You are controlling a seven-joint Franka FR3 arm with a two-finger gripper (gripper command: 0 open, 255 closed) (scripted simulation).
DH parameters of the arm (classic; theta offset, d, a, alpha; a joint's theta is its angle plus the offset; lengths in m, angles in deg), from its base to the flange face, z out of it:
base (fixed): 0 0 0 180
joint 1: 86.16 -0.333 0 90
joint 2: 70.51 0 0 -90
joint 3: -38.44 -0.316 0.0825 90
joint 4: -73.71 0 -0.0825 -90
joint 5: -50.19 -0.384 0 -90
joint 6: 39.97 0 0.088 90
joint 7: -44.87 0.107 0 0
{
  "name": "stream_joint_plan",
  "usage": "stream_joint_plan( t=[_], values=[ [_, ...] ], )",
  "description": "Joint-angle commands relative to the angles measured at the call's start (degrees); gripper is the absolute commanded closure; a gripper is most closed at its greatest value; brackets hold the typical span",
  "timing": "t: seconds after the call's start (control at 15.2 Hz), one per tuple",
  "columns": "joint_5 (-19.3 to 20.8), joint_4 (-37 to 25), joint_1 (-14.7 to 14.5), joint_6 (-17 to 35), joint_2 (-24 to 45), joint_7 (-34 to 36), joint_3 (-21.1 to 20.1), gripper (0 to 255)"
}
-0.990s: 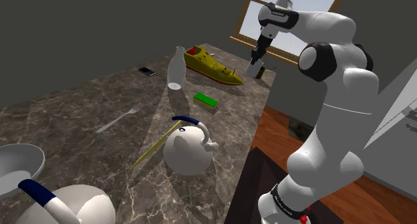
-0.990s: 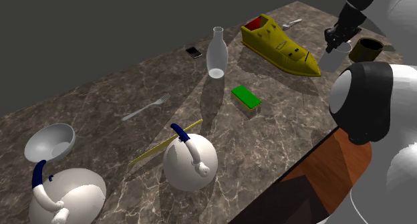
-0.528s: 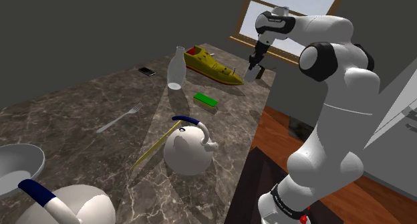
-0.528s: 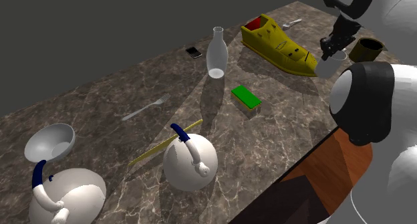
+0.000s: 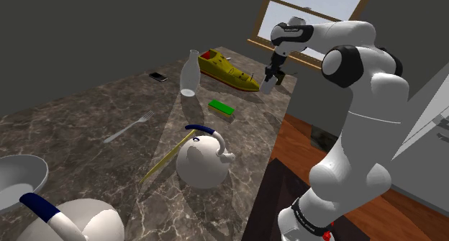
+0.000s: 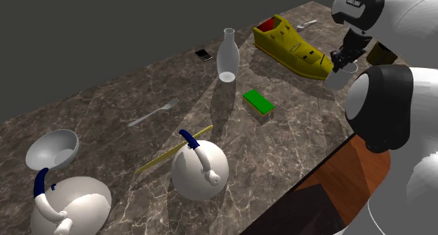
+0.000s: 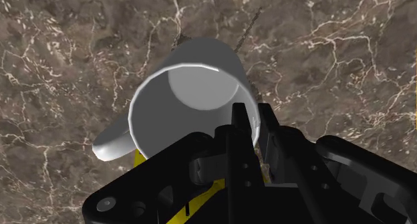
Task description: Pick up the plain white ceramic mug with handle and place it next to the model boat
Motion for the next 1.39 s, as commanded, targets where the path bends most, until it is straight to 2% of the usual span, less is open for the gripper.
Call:
stream_joint_plan(
  t=[0.0,0.86,1.32],
  values=[
    [-0.08,1.39,0.02,1.61,0.18,-0.17,-0.01,255],
    [-0.69,7.7,0.0,10.26,2.57,-0.82,-0.28,255],
    [-0.69,7.7,0.0,10.26,2.57,-0.82,-0.28,255]
  ],
)
